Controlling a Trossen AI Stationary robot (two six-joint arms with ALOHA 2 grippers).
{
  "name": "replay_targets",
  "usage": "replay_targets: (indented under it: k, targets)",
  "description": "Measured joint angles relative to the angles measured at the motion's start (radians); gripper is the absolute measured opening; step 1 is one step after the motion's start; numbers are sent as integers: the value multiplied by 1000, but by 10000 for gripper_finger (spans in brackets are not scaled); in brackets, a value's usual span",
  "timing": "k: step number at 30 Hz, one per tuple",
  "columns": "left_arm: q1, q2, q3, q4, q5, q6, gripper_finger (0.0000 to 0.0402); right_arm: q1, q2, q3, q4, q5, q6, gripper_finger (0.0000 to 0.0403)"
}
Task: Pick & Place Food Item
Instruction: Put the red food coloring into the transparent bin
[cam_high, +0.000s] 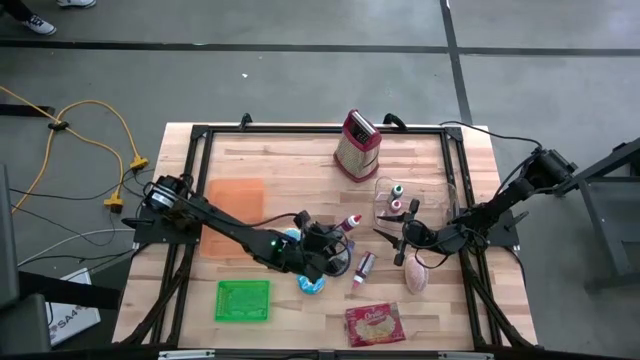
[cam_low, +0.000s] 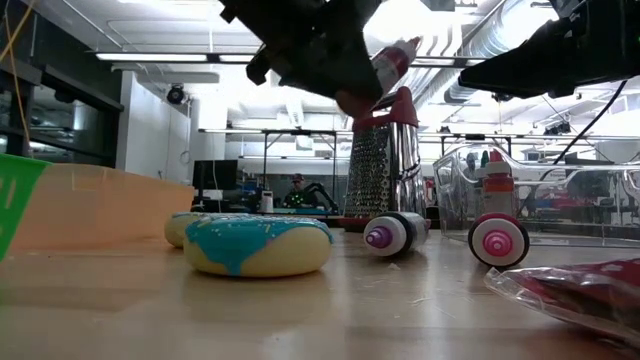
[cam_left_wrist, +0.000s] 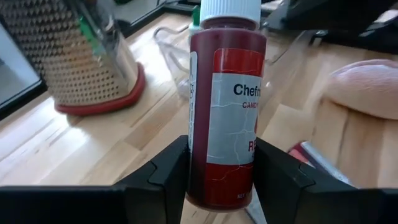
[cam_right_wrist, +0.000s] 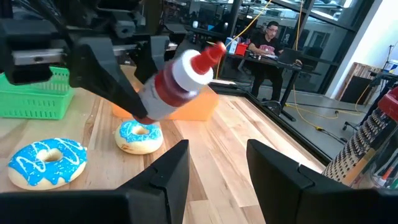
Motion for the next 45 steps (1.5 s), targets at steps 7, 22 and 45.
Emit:
replay_targets:
  k: [7, 22, 45]
  targets:
    - [-33, 0, 0, 127, 11, 127, 148, 0, 0, 0, 0, 0, 0, 149]
    - [-49, -1, 0, 245, 46, 229, 148, 0, 0, 0, 0, -1, 0, 149]
    - [-52, -1, 0, 245, 127, 225, 148, 101, -2, -1, -126, -130, 182, 149]
